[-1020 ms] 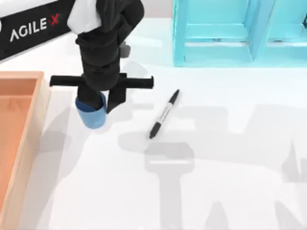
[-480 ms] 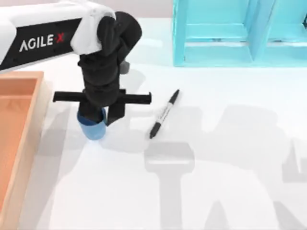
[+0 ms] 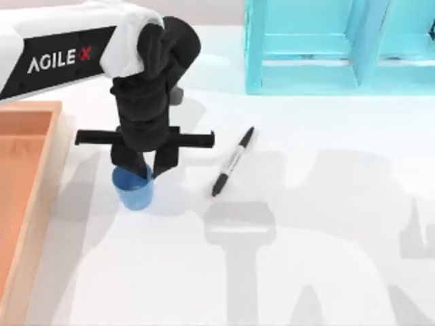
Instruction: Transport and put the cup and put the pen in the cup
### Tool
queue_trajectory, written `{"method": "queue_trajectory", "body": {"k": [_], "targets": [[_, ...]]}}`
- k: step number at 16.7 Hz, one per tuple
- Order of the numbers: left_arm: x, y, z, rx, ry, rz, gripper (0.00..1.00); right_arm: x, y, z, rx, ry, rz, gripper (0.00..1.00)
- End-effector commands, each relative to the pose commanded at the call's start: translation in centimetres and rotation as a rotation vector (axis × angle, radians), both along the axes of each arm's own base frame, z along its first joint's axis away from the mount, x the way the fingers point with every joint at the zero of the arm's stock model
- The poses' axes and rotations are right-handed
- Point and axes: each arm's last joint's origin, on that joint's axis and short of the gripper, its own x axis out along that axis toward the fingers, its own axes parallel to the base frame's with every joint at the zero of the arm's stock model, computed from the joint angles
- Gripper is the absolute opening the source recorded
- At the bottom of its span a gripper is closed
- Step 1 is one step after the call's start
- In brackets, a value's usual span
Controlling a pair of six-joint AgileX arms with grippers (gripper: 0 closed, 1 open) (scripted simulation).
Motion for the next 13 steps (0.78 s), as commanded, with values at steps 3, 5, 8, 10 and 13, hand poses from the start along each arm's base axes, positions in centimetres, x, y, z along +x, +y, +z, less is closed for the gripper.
{"method": "queue_trajectory", "body": {"k": [3, 5, 8, 10, 13], "targets": [[0.0, 0.0, 0.0, 0.0, 0.0, 0.0, 0.6, 0.0, 0.0, 0.0, 0.0, 0.0, 0.0, 1.0], [0.0, 0.0, 0.0, 0.0, 0.0, 0.0, 0.75, 0.0, 0.0, 0.0, 0.0, 0.0, 0.0, 1.0], [0.0, 0.0, 0.0, 0.0, 0.0, 0.0, 0.98, 0.0, 0.0, 0.0, 0.0, 0.0, 0.0, 1.0], [0.0, 0.0, 0.0, 0.0, 0.0, 0.0, 1.0, 0.0, 0.0, 0.0, 0.0, 0.0, 0.0, 1.0], [0.0, 0.0, 0.0, 0.0, 0.0, 0.0, 1.0, 0.0, 0.0, 0.0, 0.0, 0.0, 0.0, 1.0]]}}
